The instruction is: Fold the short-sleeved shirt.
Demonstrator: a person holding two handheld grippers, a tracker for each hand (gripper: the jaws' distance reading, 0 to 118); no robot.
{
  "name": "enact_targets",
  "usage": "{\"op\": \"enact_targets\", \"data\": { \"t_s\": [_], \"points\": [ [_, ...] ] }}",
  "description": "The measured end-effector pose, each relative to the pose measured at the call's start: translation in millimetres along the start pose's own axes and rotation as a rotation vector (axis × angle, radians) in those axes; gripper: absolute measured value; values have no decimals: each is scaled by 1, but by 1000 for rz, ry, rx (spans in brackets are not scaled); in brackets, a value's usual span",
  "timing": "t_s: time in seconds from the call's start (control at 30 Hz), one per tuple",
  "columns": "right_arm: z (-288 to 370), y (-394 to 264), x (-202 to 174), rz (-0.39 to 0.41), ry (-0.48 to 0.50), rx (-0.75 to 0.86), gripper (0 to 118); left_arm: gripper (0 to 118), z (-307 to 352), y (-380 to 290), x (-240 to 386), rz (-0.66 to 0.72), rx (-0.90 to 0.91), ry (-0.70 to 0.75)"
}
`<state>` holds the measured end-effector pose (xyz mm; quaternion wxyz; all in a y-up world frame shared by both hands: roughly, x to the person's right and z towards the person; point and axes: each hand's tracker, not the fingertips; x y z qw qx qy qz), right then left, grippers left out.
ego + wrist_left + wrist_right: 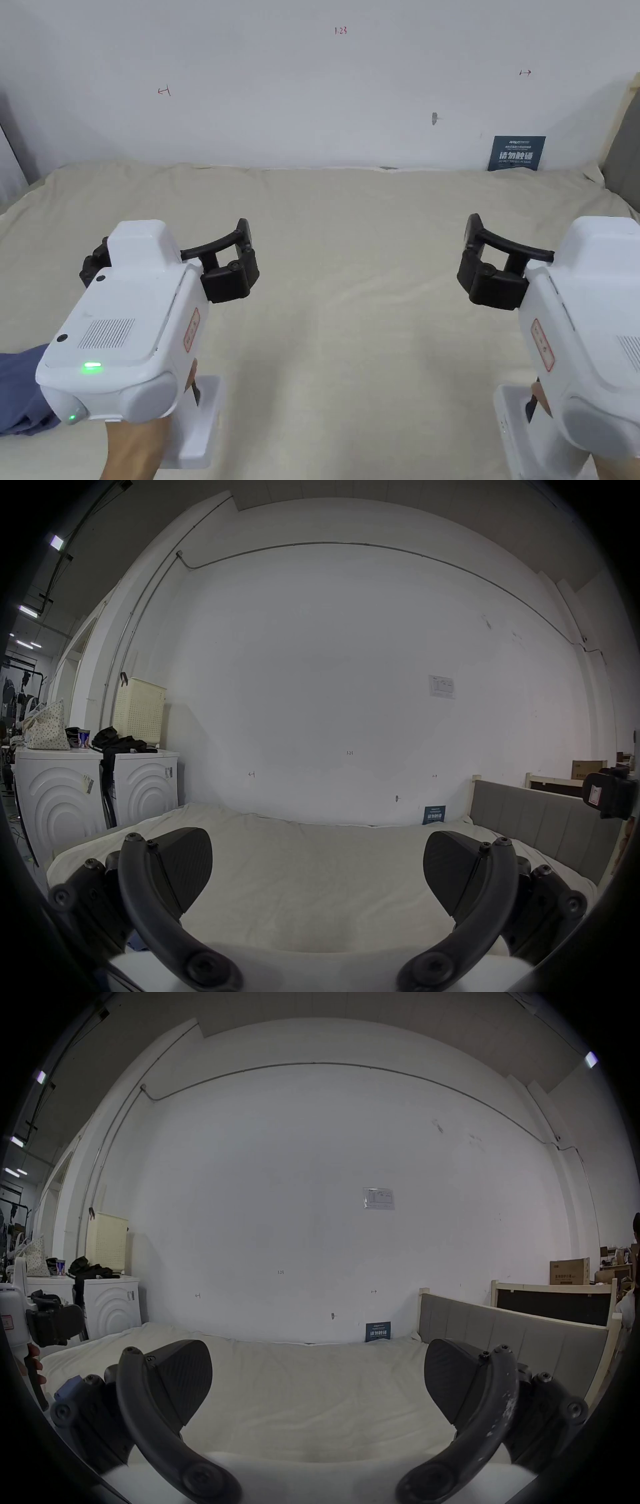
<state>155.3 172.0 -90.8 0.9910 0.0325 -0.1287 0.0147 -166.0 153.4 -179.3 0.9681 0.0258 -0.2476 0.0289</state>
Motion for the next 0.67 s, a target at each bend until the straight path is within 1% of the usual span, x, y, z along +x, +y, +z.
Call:
{"op": "enact_targets", "data": {
  "t_s": [0.67],
  "points": [
    [1,2,3,7,14,-8,118,118,4,0,1,-6,0,0]
  ]
}}
